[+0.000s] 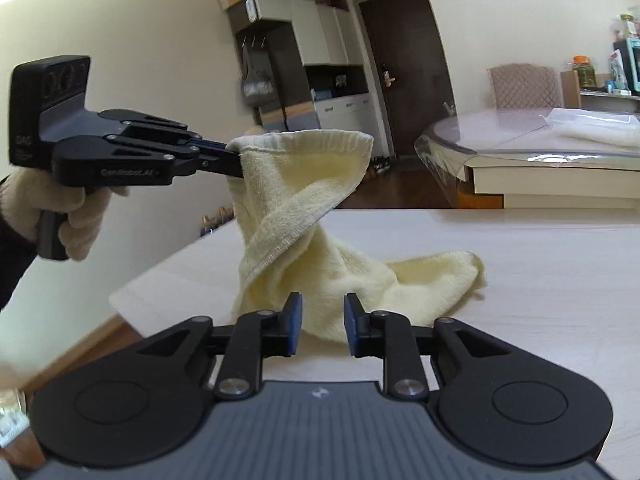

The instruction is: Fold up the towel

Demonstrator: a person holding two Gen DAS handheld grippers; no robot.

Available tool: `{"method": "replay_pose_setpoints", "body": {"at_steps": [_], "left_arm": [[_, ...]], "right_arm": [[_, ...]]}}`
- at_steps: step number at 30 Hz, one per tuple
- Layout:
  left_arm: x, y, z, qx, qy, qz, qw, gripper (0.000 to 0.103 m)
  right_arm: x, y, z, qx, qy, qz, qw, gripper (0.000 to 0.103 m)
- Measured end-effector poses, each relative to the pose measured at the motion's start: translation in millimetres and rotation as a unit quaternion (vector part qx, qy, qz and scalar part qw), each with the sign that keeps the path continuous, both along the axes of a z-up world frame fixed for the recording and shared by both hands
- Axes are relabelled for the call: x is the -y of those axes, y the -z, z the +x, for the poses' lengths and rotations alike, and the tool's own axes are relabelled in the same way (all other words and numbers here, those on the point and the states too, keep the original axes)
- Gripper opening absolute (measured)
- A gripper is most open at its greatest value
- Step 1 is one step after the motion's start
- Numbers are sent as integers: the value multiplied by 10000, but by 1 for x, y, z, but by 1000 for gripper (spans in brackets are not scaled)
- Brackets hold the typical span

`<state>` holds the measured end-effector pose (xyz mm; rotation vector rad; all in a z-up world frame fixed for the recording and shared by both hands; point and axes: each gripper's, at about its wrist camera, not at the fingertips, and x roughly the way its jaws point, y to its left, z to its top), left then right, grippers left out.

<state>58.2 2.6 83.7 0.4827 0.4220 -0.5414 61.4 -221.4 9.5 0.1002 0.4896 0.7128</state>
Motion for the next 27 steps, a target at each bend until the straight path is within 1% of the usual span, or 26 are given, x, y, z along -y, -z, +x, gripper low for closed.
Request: {"method": "replay_pose_setpoints", "body": {"at_steps": [2, 4, 6, 10, 13, 14, 15, 17, 19, 21, 22, 25, 27], "left_arm": [[3, -2, -2, 66, 223, 80, 9997, 5], [3, -3, -4, 126, 387, 79, 9991, 5], [3, -4, -7, 166, 531, 23, 9984, 5], [-2, -1, -16, 273, 691, 10, 9972, 5], [-10, 3, -21, 252, 751, 5, 9969, 5], [-13, 5, -21, 230, 769, 1, 9968, 5], [-14, 7, -21, 223, 750, 10, 9969, 5], [-16, 11, -15, 216, 570, 125, 9981, 5], [-15, 13, -6, 241, 336, 193, 9990, 5], [-12, 15, 4, 269, 134, 251, 9992, 5], [-6, 17, 12, 313, 88, 294, 9990, 5], [18, 17, 34, 436, 172, 189, 9987, 5], [45, 12, 53, 555, 408, -8, 9976, 5]], "right_arm": [[-1, -6, 3, 149, 34, 77, 9999, 50], [5, -17, 14, 251, 33, 184, 9995, 51], [10, -26, 26, 309, 20, 292, 9991, 59], [7, -27, 64, 52, -145, 595, 9981, 59], [2, -23, 83, -133, -372, 937, 9948, 58], [-2, -21, 90, -187, -420, 990, 9940, 55], [-5, -20, 94, -204, -437, 968, 9941, 37], [-14, -19, 95, -70, -427, 816, 9957, 5], [-17, -22, 84, 256, -324, 571, 9975, 5], [-17, -26, 64, 787, -78, 185, 9967, 5], [-13, -28, 55, 966, 67, 68, 9953, 5], [5, -35, 32, 1384, 541, -184, 9887, 5], [23, -41, 16, 1537, 893, -254, 9837, 4]]}}
